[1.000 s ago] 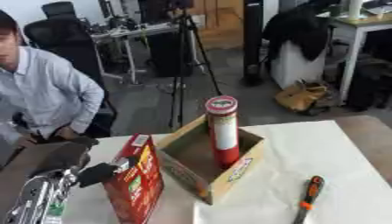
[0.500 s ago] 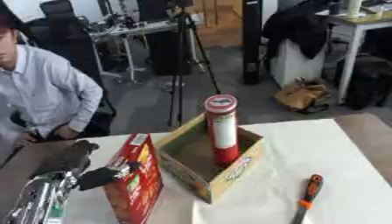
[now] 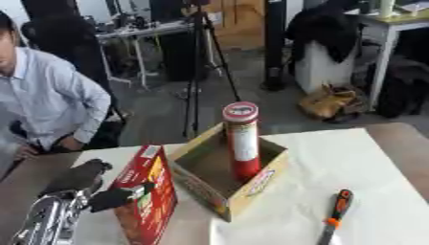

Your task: Pick up objects on the table and place them in the box.

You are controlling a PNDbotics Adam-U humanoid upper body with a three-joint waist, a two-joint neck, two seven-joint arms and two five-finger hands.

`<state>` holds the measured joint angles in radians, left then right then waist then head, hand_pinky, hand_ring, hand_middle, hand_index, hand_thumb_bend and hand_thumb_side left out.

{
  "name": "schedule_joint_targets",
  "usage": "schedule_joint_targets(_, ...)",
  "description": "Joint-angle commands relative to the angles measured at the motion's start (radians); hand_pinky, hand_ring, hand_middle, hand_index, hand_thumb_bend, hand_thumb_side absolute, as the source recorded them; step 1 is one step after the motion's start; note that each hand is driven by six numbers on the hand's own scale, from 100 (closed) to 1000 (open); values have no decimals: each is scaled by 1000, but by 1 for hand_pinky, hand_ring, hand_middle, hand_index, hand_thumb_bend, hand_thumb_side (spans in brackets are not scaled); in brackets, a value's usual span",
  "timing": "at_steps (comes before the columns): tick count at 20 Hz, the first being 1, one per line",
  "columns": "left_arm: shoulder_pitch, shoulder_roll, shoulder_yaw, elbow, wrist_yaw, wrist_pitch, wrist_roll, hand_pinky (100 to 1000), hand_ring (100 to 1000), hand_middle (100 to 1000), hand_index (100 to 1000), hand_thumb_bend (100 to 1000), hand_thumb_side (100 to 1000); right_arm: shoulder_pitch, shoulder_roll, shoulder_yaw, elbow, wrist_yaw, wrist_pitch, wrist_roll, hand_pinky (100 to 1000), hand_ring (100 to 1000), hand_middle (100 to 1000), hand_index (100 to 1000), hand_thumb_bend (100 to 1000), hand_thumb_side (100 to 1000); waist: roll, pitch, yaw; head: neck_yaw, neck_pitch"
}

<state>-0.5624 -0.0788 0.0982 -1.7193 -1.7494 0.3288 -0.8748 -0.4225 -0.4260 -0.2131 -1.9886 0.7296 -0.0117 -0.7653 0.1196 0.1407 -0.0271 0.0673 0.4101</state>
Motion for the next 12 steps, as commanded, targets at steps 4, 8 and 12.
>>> schedule_joint_targets(4, -14, 1, 7, 9, 8, 13, -28, 1000, 1000, 1000, 1000, 698, 1000, -15, -10, -2, -11, 5, 1, -4, 898, 917, 902, 829, 100, 1000, -8, -8, -2, 6, -5)
schedule_joint_targets(8, -15, 2, 10, 18, 4, 16, -32, 1000, 1000, 996, 1000, 666, 1000, -16, -11, -2, -11, 6, 0, -6, 898, 917, 901, 828, 100, 1000, -9, -5, -3, 6, -7)
schedule_joint_targets(12, -15, 3, 13, 32, -5, 20, -32, 1000, 1000, 953, 1000, 623, 1000, -17, -11, -2, -11, 6, 0, -7, 898, 916, 900, 825, 100, 1000, -8, -3, -4, 7, -8)
